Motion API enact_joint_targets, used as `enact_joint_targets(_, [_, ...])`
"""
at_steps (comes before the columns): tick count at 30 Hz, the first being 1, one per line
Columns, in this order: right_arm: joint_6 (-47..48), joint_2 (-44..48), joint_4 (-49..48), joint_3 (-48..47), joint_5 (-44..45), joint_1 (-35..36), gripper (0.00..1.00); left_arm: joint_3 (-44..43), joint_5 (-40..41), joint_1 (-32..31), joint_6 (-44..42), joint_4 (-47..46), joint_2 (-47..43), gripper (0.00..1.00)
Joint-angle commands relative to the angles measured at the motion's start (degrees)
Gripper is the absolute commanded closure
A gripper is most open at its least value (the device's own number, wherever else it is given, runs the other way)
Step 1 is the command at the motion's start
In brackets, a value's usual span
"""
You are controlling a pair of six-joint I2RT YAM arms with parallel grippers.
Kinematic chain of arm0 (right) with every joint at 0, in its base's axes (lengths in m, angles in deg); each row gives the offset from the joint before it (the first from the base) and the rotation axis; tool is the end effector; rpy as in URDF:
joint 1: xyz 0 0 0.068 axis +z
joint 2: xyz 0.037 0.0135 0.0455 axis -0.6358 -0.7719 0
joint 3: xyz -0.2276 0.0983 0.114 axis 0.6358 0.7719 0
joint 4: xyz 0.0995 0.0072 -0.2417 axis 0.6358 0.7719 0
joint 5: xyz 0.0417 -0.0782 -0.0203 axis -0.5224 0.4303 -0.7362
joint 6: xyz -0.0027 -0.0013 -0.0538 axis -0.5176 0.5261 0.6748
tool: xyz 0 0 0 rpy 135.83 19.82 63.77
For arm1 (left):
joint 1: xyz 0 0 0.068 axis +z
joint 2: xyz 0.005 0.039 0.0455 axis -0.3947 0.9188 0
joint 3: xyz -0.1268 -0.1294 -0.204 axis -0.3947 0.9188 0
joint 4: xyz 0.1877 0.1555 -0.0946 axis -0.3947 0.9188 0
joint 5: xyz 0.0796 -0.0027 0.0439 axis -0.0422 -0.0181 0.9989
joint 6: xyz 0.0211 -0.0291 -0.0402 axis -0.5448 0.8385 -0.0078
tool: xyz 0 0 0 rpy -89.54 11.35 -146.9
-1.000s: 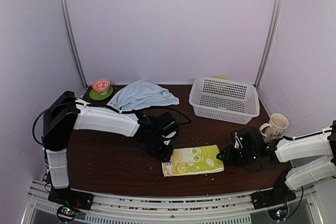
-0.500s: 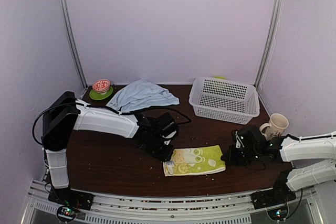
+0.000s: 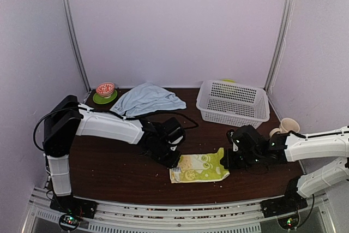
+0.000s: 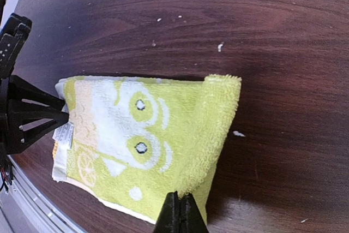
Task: Roll the towels
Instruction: Roll the towel from the center of the board.
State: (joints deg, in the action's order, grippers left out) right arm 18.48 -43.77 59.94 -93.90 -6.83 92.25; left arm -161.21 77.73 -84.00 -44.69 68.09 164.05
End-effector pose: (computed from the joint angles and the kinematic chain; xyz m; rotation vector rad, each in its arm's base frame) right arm 0.1352 0.1806 0.1743 -0.1247 2.6577 0.7344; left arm 0.1913 -0.3450 0.1478 0.6173 2.8220 -0.4573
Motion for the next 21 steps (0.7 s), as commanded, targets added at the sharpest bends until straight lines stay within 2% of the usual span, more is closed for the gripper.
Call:
enact_joint_targets(1, [0.6,-2.56,-1.2,-2.96,1.72,2.5,1.0,2.27,-0.38,-0.57,0.62,0.64,1.53,0.81])
enact_joint_targets(21, [-2.85,-14.16,-10.61,-4.4,-2.25,5.55,1.0,3.06,-0.46,-0.86,0.55,-0.45,1.32,0.82])
